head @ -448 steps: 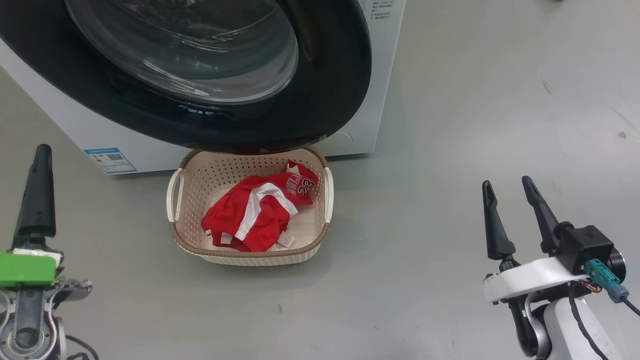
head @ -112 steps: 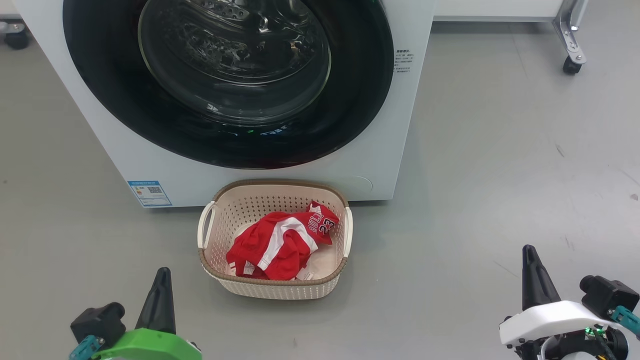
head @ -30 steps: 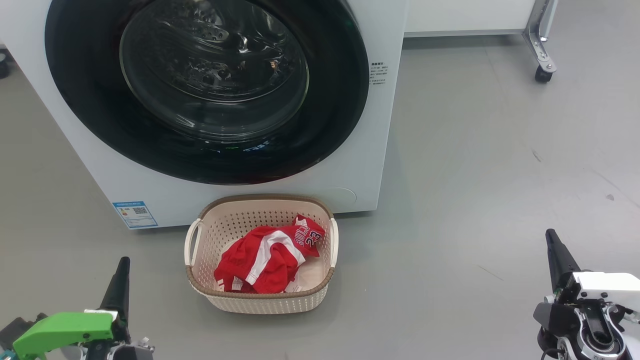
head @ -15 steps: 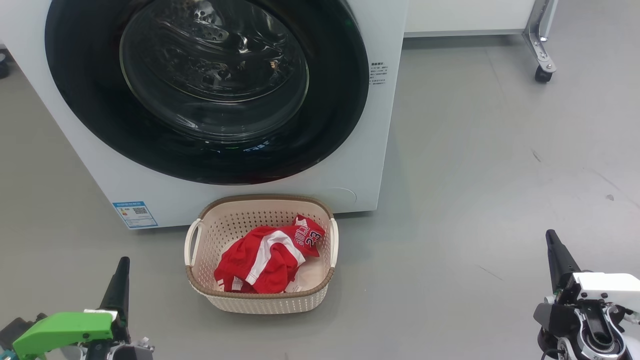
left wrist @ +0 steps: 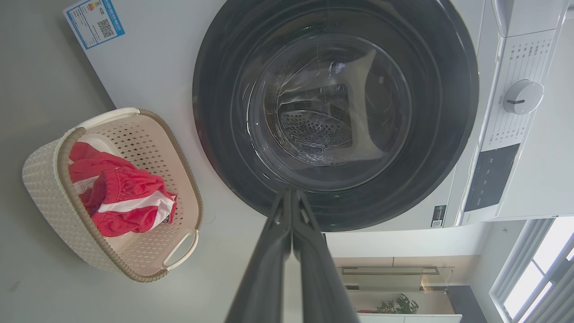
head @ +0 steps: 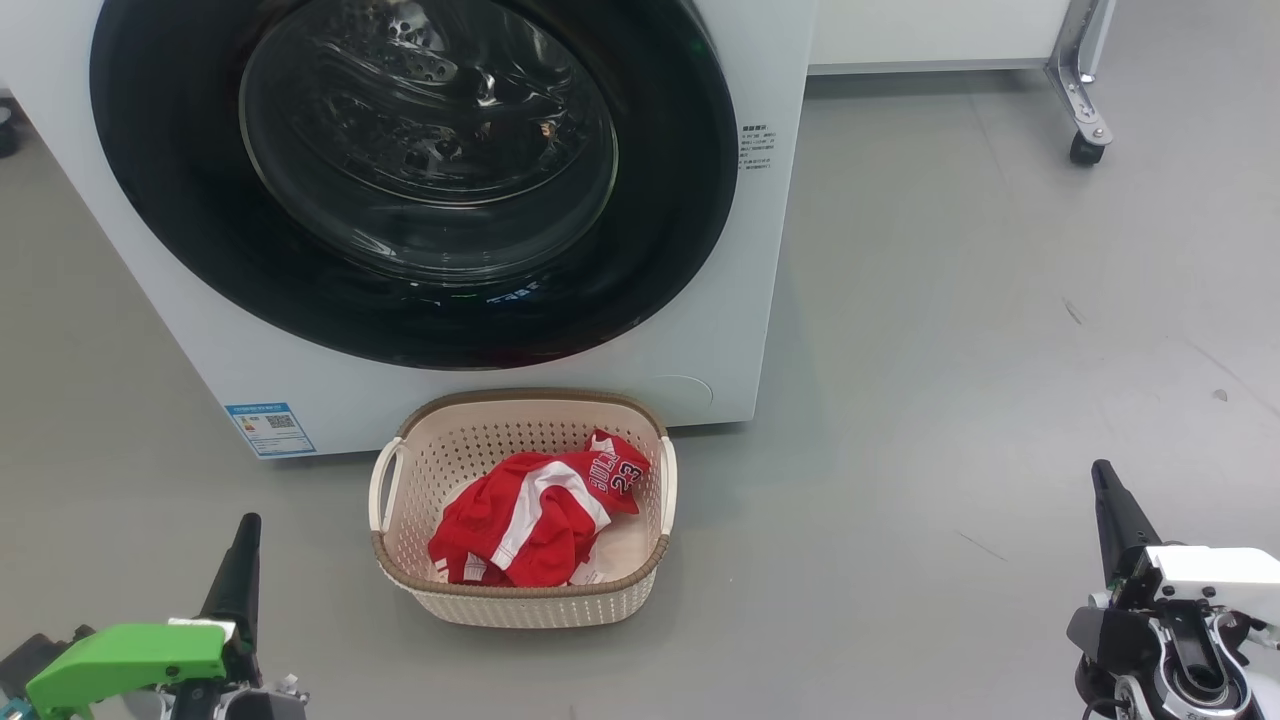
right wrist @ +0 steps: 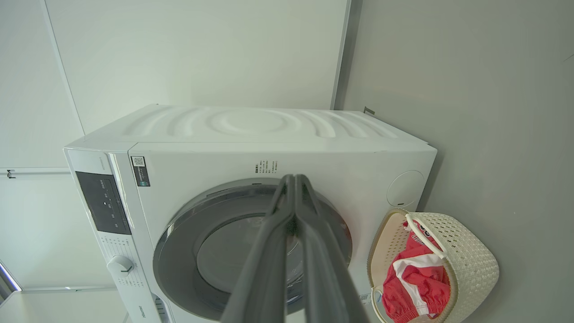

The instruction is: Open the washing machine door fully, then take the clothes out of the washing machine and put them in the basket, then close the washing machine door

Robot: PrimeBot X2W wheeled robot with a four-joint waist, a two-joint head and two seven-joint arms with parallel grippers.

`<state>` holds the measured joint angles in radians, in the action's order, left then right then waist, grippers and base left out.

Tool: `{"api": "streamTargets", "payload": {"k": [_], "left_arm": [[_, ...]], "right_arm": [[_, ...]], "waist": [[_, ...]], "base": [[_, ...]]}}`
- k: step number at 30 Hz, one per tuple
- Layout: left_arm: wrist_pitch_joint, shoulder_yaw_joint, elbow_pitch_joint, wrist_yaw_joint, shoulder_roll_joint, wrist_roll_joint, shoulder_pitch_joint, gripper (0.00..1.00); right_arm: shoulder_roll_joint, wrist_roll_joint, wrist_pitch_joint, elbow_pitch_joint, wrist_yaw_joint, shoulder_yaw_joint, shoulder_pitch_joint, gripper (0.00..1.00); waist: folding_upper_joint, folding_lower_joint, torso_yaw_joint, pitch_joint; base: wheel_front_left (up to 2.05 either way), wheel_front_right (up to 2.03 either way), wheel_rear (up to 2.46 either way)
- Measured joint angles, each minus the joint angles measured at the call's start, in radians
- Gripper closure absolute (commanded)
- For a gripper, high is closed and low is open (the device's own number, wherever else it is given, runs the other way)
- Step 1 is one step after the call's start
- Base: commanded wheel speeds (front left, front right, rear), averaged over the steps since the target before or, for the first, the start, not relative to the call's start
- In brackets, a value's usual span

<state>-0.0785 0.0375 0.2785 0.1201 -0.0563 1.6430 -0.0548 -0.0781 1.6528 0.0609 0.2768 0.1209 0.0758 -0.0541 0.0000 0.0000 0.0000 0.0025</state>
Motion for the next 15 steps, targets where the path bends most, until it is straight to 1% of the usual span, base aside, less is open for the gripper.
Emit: {"api": "streamTargets", "payload": {"k": [15], "left_arm": [[0.0, 0.002, 0.001, 0.0, 0.0, 0.0, -0.001, 1.0]], "right_arm": [[0.0, 0.0, 0.001, 0.002, 0.0, 0.001, 0.0, 1.0]], "waist": [[0.0, 0.0, 0.0, 0.0]], "base": [[0.0, 0.0, 0.0]]}}
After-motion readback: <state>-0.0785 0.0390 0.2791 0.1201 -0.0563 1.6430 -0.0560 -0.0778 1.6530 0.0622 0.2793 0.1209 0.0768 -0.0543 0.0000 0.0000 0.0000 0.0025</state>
